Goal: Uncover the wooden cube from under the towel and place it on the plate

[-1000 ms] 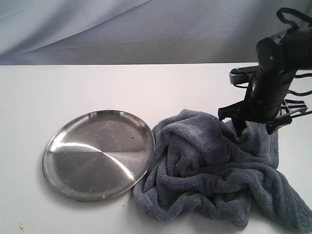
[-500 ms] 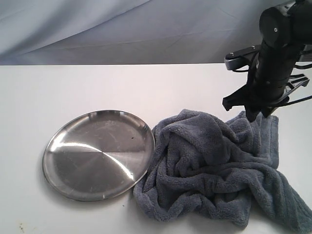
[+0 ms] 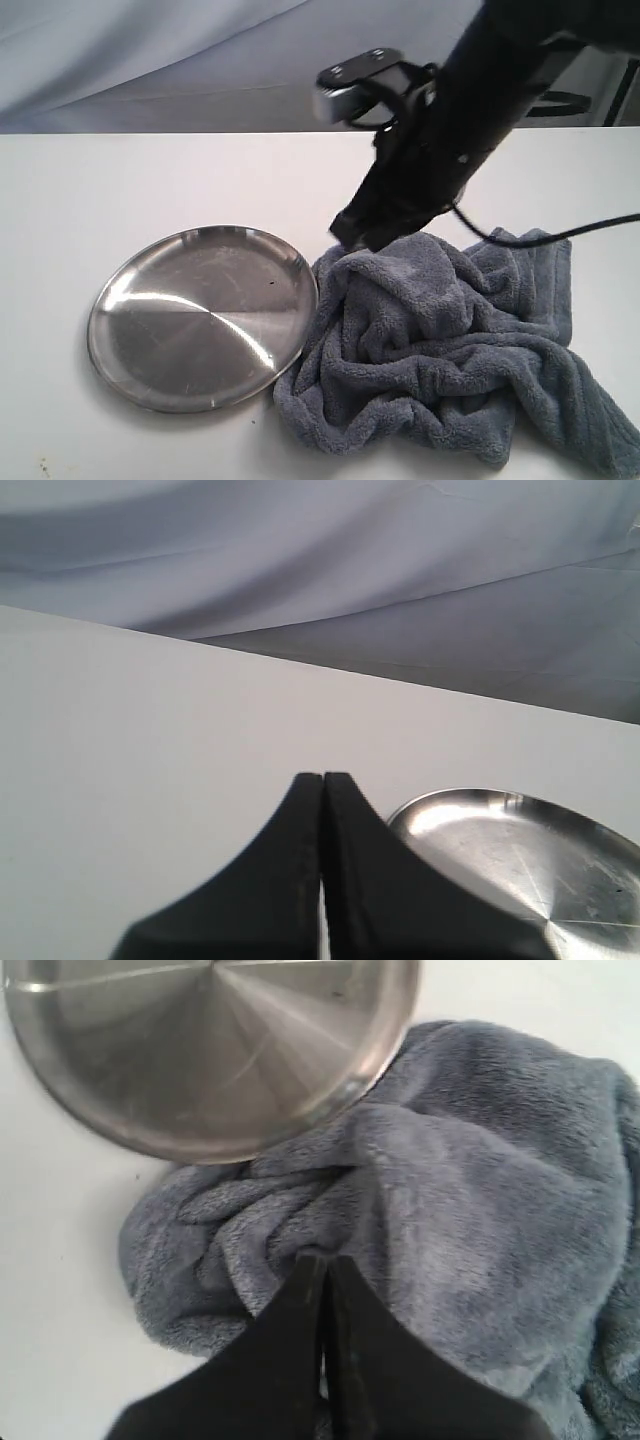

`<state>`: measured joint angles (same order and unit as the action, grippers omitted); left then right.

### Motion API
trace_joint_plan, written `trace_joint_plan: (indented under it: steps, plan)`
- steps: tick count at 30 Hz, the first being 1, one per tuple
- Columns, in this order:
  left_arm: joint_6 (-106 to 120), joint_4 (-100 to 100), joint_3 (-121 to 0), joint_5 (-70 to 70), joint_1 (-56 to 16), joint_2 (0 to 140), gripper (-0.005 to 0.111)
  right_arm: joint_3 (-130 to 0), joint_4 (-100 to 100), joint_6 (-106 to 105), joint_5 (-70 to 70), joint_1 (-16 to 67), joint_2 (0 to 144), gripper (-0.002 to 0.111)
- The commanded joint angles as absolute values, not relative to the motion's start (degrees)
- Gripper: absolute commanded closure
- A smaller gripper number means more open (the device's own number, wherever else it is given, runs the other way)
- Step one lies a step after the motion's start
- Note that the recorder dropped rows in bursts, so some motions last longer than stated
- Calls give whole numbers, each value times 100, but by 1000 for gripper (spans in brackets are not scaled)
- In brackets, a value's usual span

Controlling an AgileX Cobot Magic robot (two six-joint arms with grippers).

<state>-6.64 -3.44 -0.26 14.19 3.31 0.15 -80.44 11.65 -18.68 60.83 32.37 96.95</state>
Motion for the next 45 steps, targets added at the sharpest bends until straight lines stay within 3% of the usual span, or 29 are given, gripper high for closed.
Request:
trace_joint_plan:
  steps: [1,5,12,19,32,37,44,45]
  plan:
    - [-684,-371,0,1369,343,0,107,-8051,-54,-1196,6093,4375,9648,108]
    - [-684,-371,0,1369,343,0,107,-7837,-126,-990,6058,4828,9648,105]
    - [-684,-371,0,1369,343,0,107,-7110,301,-1260,5268,4876,9773,44]
    - [-684,-371,0,1369,343,0,107,-7068,237,-1458,4844,5231,10479,36]
    - [-684,-371,0,1369,343,0,107,-7068,143,-887,4705,5260,11305,41]
    - [-684,-371,0,1369,343,0,107,-7068,0,-848,4732,5260,11306,64]
    - [-684,-371,0,1369,343,0,107,-7078,-34,-848,5111,5260,11279,108]
    - [-684,-371,0,1369,343,0,107,-7078,-62,-848,5167,5260,11246,108]
